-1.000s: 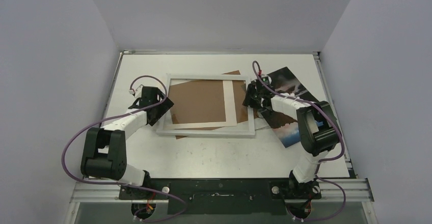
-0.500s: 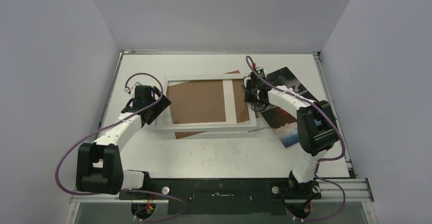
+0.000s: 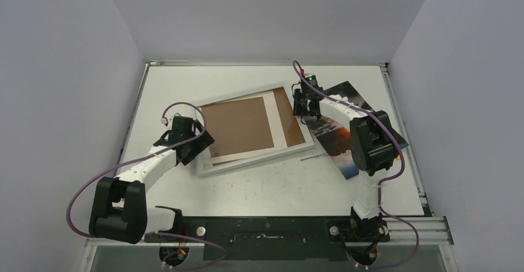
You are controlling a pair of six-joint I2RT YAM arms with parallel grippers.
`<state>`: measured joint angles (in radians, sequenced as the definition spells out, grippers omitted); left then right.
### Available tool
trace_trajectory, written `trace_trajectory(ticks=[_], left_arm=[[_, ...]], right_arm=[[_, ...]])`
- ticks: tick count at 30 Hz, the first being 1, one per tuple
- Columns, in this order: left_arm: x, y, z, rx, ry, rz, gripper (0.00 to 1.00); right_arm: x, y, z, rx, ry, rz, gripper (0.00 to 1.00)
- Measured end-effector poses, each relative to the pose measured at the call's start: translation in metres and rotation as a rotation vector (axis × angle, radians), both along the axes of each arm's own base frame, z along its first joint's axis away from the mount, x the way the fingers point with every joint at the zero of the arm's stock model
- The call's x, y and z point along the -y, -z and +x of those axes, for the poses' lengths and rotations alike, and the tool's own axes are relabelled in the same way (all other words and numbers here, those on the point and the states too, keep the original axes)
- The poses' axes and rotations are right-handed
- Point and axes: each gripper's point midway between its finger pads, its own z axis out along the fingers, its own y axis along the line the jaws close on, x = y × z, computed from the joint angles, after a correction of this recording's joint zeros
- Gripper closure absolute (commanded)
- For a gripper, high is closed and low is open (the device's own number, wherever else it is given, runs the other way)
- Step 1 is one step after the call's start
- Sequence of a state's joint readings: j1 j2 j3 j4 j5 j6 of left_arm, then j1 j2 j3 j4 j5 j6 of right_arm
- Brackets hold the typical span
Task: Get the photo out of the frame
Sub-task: Adjust the photo frame at the center of the board.
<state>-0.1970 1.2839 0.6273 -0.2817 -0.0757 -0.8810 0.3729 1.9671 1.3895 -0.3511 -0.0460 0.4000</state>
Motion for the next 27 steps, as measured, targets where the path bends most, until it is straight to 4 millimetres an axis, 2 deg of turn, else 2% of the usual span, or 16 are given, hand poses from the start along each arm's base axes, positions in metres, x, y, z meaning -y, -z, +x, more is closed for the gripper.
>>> trace_trajectory(ticks=[3, 7, 9, 10, 12, 13, 16, 18, 21, 24, 25, 27], left_arm=[[-0.003, -0.002, 0.002, -0.006, 0.017, 0.028, 0.03], [-0.008, -0.010, 0.019, 0.006, 0.027, 0.057, 0.03], [-0.008, -0.012, 0.025, 0.014, 0.030, 0.066, 0.03], [-0.008, -0.013, 0.026, 0.019, 0.032, 0.065, 0.04], [-0.003, -0.013, 0.027, 0.023, 0.043, 0.054, 0.03], [0.001, -0.014, 0.026, 0.023, 0.053, 0.046, 0.03], [0.014, -0.012, 0.021, 0.019, 0.088, 0.027, 0.03], [0.026, -0.008, 0.015, 0.010, 0.121, 0.006, 0.03], [0.037, -0.005, 0.005, -0.014, 0.161, -0.012, 0.03], [0.037, -0.010, 0.003, -0.003, 0.168, -0.007, 0.03], [0.035, -0.014, 0.003, 0.009, 0.169, 0.000, 0.03], [0.031, -0.026, 0.005, 0.053, 0.169, 0.021, 0.03]], right_arm=[[-0.003, 0.001, 0.000, -0.003, -0.009, 0.012, 0.67], [-0.004, 0.001, 0.003, 0.006, -0.009, 0.018, 0.66], [-0.004, 0.004, 0.005, 0.005, -0.006, 0.016, 0.55], [-0.004, 0.005, 0.007, 0.003, -0.002, 0.018, 0.46], [-0.005, 0.009, 0.011, -0.002, 0.001, 0.030, 0.41], [-0.006, 0.011, 0.012, -0.005, -0.001, 0.034, 0.37], [-0.003, 0.013, 0.014, -0.009, 0.007, 0.043, 0.10], [-0.002, 0.011, 0.017, -0.004, 0.010, 0.051, 0.03], [0.001, 0.005, 0.022, 0.010, 0.015, 0.050, 0.00], [0.001, -0.001, 0.023, 0.028, 0.014, 0.054, 0.00], [0.002, -0.004, 0.020, 0.040, 0.012, 0.056, 0.04], [0.006, -0.016, 0.006, 0.067, 0.006, 0.056, 0.05]])
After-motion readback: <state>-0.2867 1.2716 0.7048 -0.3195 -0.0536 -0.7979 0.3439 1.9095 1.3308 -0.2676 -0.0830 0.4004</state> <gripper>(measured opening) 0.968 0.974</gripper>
